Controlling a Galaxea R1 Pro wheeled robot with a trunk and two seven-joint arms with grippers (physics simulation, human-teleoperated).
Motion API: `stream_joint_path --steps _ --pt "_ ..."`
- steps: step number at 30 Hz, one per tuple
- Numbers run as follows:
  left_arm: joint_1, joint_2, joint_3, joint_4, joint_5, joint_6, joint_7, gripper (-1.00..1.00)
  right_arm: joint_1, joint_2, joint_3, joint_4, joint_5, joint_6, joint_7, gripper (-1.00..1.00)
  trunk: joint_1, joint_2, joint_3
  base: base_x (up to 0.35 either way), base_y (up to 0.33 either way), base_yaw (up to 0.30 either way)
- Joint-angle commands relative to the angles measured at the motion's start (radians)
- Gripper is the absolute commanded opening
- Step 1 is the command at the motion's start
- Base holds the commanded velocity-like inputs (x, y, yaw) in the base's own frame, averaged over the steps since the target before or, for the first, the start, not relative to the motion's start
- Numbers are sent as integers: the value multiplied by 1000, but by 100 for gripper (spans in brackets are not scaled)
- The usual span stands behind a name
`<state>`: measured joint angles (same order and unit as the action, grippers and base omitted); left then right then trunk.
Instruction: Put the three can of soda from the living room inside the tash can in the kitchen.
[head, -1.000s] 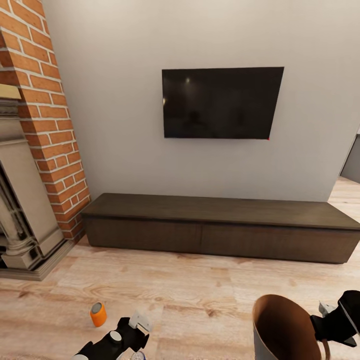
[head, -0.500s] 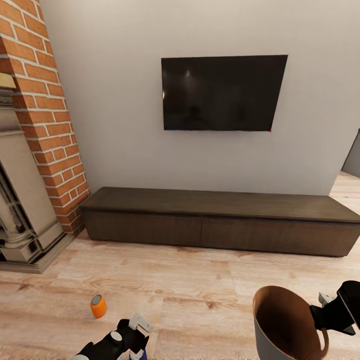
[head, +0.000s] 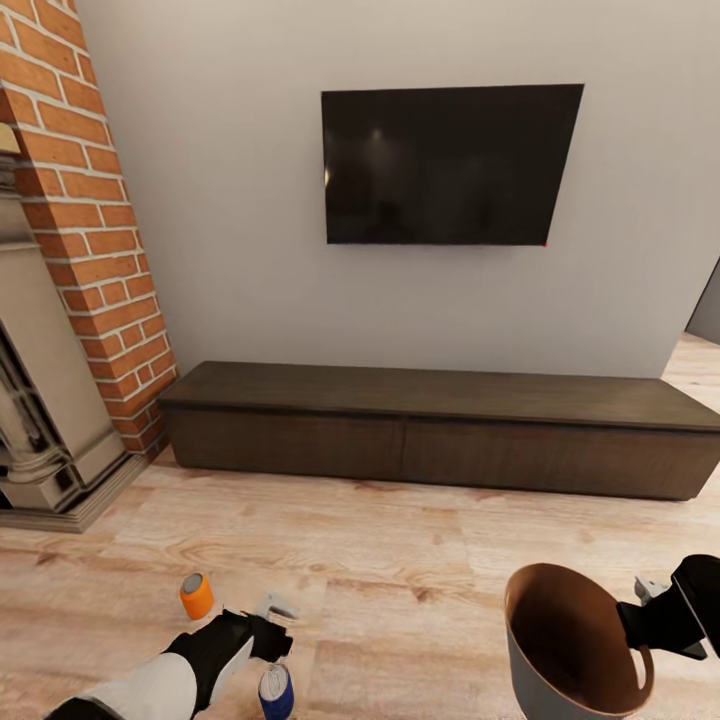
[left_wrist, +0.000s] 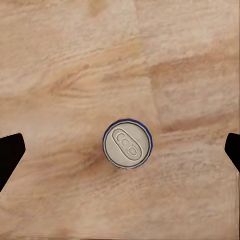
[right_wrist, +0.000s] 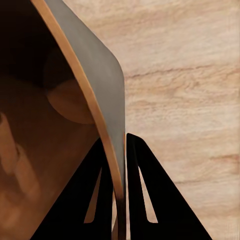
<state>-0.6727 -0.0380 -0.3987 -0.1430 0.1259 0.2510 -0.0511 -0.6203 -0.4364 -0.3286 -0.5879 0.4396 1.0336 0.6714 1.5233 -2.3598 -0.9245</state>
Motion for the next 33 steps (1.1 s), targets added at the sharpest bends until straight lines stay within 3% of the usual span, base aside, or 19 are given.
stream_joint_path --steps 1,5,9,10,12,16,20,29,33 --pt "-16 1 1 0 7 22 0 100 -1 0 -1 -2 -21 7 5 -100 4 -7 -5 0 0 0" --pt "-119 1 9 0 27 140 -3 100 -3 3 2 -66 -19 10 5 -100 19 -35 -24 0 0 0" --pt "-146 -2 11 0 30 167 -3 100 -3 5 3 -163 -2 14 5 -100 35 -63 -42 0 0 0" --pt "-152 -2 13 1 30 174 -5 100 -3 7 5 -205 27 14 5 -100 38 -70 -47 0 0 0" --pt "-156 -4 13 1 29 180 -4 100 -4 24 10 -233 62 14 5 -100 46 -84 -56 0 0 0" --pt "-158 -6 10 1 28 237 -2 100 -6 42 15 -248 85 14 6 -100 61 -112 -75 0 0 0" --pt "-158 -7 8 0 27 272 -2 100 -7 47 16 -252 89 14 6 -100 77 -140 -94 0 0 0" --pt "-160 -8 7 -2 31 373 0 100 -29 48 18 -253 91 14 7 -100 81 -142 -143 0 0 0" --pt "-160 -8 7 -2 32 386 0 100 -50 48 18 -253 91 14 7 -100 83 -143 -165 0 0 0"
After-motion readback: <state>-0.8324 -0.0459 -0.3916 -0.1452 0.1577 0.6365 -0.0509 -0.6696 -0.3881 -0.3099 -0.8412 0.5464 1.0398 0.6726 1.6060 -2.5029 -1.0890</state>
